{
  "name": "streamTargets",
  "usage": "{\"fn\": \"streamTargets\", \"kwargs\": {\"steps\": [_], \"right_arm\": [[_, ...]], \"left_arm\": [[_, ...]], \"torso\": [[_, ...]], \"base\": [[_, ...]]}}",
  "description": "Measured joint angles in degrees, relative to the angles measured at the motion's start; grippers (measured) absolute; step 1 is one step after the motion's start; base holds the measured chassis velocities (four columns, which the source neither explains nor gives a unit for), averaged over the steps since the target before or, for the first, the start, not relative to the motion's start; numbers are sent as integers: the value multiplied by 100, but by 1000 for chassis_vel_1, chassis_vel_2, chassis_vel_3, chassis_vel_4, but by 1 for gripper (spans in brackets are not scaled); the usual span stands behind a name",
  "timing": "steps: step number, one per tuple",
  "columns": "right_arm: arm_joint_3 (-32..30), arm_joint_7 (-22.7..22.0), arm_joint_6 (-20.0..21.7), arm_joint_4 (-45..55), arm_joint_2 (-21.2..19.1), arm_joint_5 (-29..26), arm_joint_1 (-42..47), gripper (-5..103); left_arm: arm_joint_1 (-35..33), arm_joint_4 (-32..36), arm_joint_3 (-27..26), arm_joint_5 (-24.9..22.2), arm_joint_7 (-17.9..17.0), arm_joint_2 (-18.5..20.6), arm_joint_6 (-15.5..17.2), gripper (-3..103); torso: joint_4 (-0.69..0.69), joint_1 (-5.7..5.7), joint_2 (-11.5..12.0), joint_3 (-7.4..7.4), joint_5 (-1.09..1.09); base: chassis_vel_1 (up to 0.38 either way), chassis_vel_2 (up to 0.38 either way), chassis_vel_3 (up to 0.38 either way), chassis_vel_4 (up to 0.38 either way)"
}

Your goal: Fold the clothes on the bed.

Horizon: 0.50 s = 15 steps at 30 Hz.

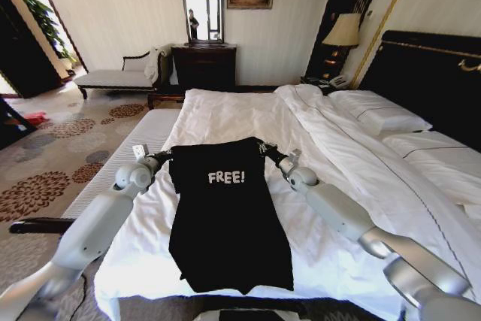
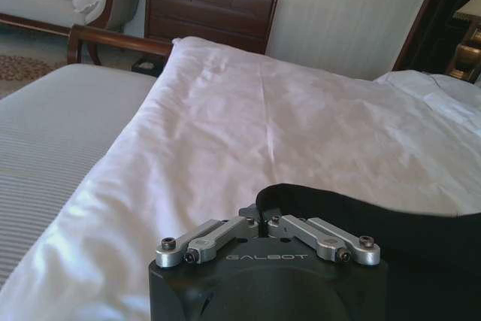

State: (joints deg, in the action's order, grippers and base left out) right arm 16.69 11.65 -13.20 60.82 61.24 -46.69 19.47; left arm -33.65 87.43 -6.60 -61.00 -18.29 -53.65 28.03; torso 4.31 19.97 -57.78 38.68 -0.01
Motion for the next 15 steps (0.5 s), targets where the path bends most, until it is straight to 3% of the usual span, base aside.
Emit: {"fn": "streamTargets", "kwargs": {"steps": [5, 8, 9, 10, 11, 13, 15], "right_arm": [[35, -69, -127, -800, 741, 254, -326, 0], [36, -318, -144, -959, 869, 414, -404, 0], [31, -517, -138, -982, 897, 477, -428, -2], [-5, -748, -119, -981, 917, 505, -440, 3], [-5, -748, -119, -981, 917, 505, -440, 3], [-306, -1406, -90, -913, 916, 682, -460, 19], [-357, -1493, -84, -906, 878, 729, -477, 25]], "left_arm": [[241, -537, 119, 237, -56, -500, -232, 0], [322, -666, 112, 218, -110, -607, -325, -2], [357, -718, 79, 178, -129, -640, -374, 2], [401, -771, 3, 104, -147, -666, -423, 7], [401, -771, 3, 104, -147, -666, -423, 7], [549, -961, -426, -363, -292, -557, -371, 29], [565, -991, -525, -493, -310, -490, -295, 29]], "torso": [[-4, 0, 0, 0, 2], [-4, 0, 0, 0, 2], [-2, 0, 0, 0, 2], [0, -1, 0, 0, 2], [0, -1, 0, 0, 2], [1, -1, -1, -1, 0], [-1, -1, -1, -1, 1]], "base": [[0, 0, 0, 0], [0, 0, 0, 0], [0, 0, 0, 0], [0, 0, 0, 0], [0, 0, 0, 0], [0, 0, 0, 0], [0, 0, 0, 0]]}}
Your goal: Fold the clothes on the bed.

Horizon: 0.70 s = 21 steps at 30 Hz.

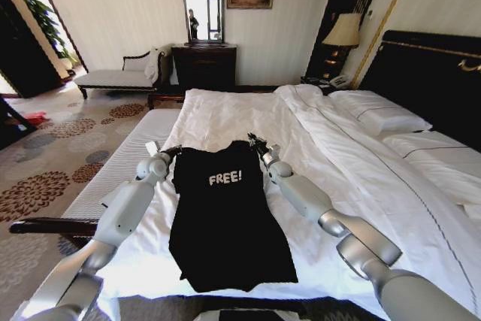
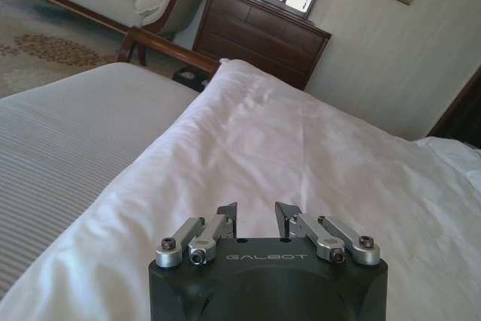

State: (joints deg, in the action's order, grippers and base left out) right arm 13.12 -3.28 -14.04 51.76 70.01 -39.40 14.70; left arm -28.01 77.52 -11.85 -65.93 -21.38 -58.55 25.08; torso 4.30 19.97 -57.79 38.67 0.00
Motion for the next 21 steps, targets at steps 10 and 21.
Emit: {"fn": "streamTargets", "kwargs": {"steps": [10, 21], "right_arm": [[-232, -257, 79, 945, -791, -71, 490, 63], [-971, -260, 125, 2698, -1550, -127, 1801, 100]], "left_arm": [[-954, 758, -982, -1157, -340, 667, 942, 68], [-3404, 2128, -2185, -1740, -268, 610, 1696, 99]], "torso": [[4, 0, 0, 0, 0], [1, -5, -2, -2, 1]], "base": [[0, 0, 0, 0], [0, 0, 0, 0]]}}
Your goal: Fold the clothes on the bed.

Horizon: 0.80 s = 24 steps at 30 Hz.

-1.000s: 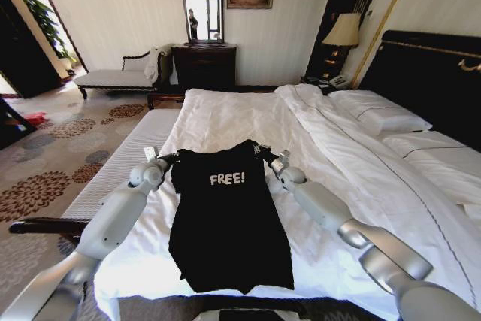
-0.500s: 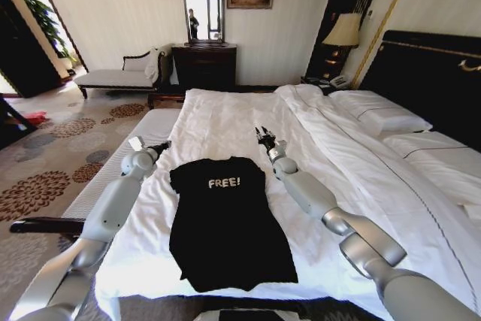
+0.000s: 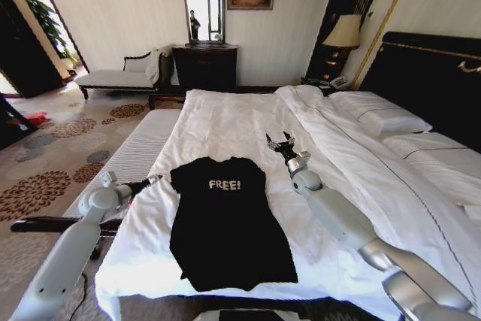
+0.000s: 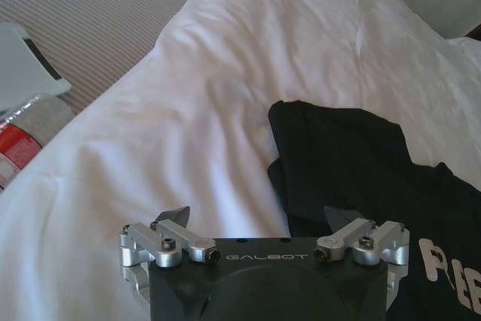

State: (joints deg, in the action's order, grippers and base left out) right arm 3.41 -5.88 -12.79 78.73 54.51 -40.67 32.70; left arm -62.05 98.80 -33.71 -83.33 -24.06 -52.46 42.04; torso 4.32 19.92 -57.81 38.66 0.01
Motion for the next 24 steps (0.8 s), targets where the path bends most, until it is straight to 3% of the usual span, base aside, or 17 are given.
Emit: {"fn": "streamTargets", "kwargs": {"steps": [12, 24], "right_arm": [[-423, 60, 0, 195, -121, 33, 441, 100], [-291, 55, -4, -52, 57, 76, 350, 100]], "left_arm": [[211, -283, 100, 173, -285, -267, 30, 100], [741, -890, 515, 260, -380, -431, 21, 100]], "torso": [[-1, 3, 1, 1, -1], [-1, 4, 2, 2, -1]], "base": [[0, 0, 0, 0], [0, 0, 0, 0]]}}
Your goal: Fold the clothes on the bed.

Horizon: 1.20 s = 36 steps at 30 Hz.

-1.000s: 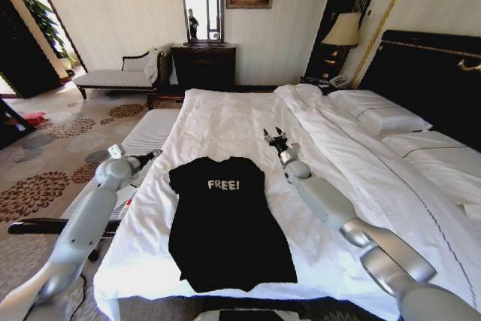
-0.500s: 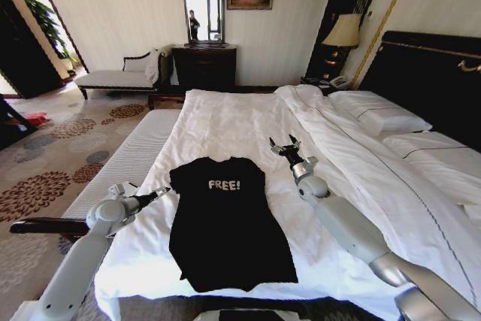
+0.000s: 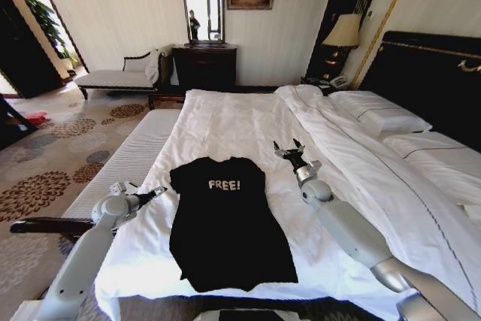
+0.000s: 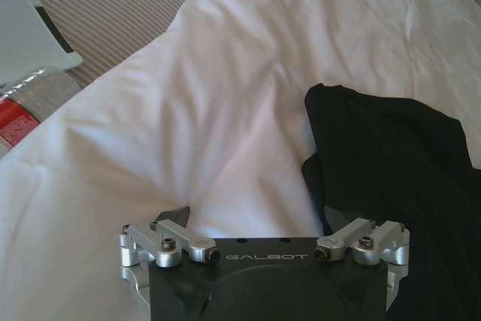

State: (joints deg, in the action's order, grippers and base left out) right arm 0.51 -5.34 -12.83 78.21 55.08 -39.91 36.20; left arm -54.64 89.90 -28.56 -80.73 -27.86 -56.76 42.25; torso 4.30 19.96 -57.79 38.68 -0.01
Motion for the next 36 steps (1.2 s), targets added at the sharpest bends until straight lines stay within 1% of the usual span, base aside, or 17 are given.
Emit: {"fn": "streamTargets", "kwargs": {"steps": [3, 8, 11, 12, 17, 19, 20, 22, 24, 25, 27, 29, 30, 33, 34, 35, 36], "right_arm": [[20, -4, 0, -38, 23, 7, -23, 100], [25, -4, -6, -139, 47, 43, -41, 100], [25, -1, -13, -222, 72, 62, -64, 100], [26, 0, -15, -245, 84, 65, -75, 100], [84, 3, -19, -321, 132, 73, -121, 100], [112, 3, -21, -339, 148, 76, -144, 100], [112, 3, -21, -339, 148, 76, -144, 100], [126, 3, -22, -341, 154, 76, -157, 100], [128, 2, -22, -340, 154, 76, -158, 100], [129, 2, -23, -341, 151, 76, -158, 100], [129, 3, -23, -345, 146, 76, -158, 100], [118, 4, -25, -348, 134, 78, -143, 100], [118, 4, -25, -348, 134, 78, -143, 100], [95, 8, -28, -347, 125, 88, -108, 100], [89, 9, -29, -347, 124, 92, -100, 100], [86, 9, -30, -346, 124, 94, -93, 100], [86, 9, -30, -346, 124, 94, -93, 100]], "left_arm": [[45, -34, 78, 17, -2, -44, -3, 100], [-9, 10, 161, 181, 78, -107, -8, 100], [-71, 80, 166, 267, 185, -125, -9, 100], [-73, 90, 168, 299, 241, -135, -9, 102], [-6, 107, 198, 328, 397, -233, -9, 97], [27, 102, 237, 380, 439, -289, -9, 86], [27, 102, 237, 380, 439, -289, -9, 86], [44, 83, 273, 444, 467, -355, -9, 76], [44, 81, 285, 469, 472, -388, -9, 76], [43, 81, 295, 507, 482, -417, -10, 65], [38, 81, 301, 538, 490, -429, -10, 65], [24, 80, 312, 633, 539, -434, -11, 54], [24, 80, 312, 633, 539, -434, -11, 54], [27, 60, 313, 746, 619, -434, -74, 36], [28, 57, 313, 783, 648, -435, -104, 36], [28, 57, 314, 813, 670, -440, -127, 32], [28, 57, 314, 813, 670, -440, -127, 32]], "torso": [[0, 0, 0, 0, 0], [1, 0, 0, 0, 0], [0, 0, 0, 0, 0], [0, 0, 0, 0, 0], [1, 0, 0, 0, 1], [1, 0, 0, 0, 0], [1, 0, 0, 0, 0], [1, 0, 0, 0, 0], [1, 0, 0, 0, 0], [1, 0, 0, 0, 1], [0, 0, 0, 0, 1], [0, 0, 1, 0, 0], [0, 0, 1, 0, 0], [1, 0, 0, 0, 1], [1, 0, 0, 0, 1], [1, 0, 0, 0, 1], [1, 0, 0, 0, 1]], "base": [[0, 0, 0, 0], [0, 0, 0, 0], [0, 0, 0, 0], [0, 0, 0, 0], [0, 0, 0, 0], [0, 0, 0, 0], [0, 0, 0, 0], [0, 0, 0, 0], [0, 0, 0, 0], [0, 0, 0, 0], [0, 0, 0, 0], [0, 0, 0, 0], [0, 0, 0, 0], [0, 0, 0, 0], [0, 0, 0, 0], [0, 0, 0, 0], [0, 0, 0, 0]]}}
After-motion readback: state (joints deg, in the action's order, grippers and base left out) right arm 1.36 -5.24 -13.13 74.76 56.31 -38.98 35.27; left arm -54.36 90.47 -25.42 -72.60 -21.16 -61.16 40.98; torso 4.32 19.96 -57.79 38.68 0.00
